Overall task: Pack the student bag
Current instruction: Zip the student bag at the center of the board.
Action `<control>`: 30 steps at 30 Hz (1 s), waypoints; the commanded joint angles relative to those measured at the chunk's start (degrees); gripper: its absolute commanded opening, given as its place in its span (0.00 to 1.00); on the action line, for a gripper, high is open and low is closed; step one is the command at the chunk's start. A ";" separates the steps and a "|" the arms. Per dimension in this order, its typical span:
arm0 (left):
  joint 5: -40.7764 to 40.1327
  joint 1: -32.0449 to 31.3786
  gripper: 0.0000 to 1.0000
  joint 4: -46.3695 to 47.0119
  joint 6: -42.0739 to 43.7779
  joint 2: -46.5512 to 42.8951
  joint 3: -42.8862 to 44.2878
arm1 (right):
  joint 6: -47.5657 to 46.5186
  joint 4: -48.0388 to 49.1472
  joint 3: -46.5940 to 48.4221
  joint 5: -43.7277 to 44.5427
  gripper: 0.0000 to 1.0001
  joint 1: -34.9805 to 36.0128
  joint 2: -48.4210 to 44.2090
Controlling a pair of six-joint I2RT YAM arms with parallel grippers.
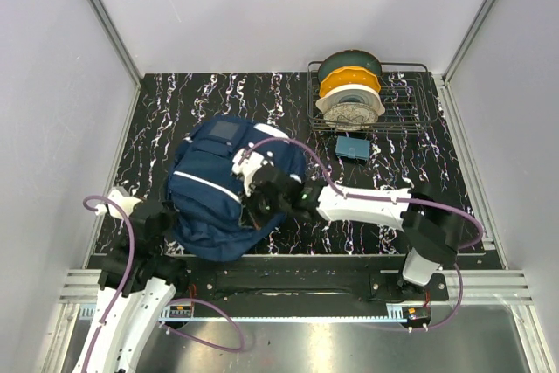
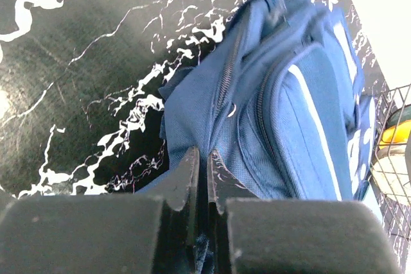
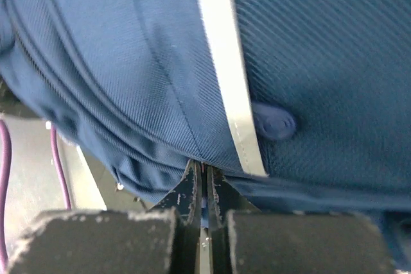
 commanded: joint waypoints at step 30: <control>22.07 -1.22 0.72 10.71 8.43 8.56 5.46 | 15.79 13.15 -2.66 11.43 0.19 -4.73 -1.08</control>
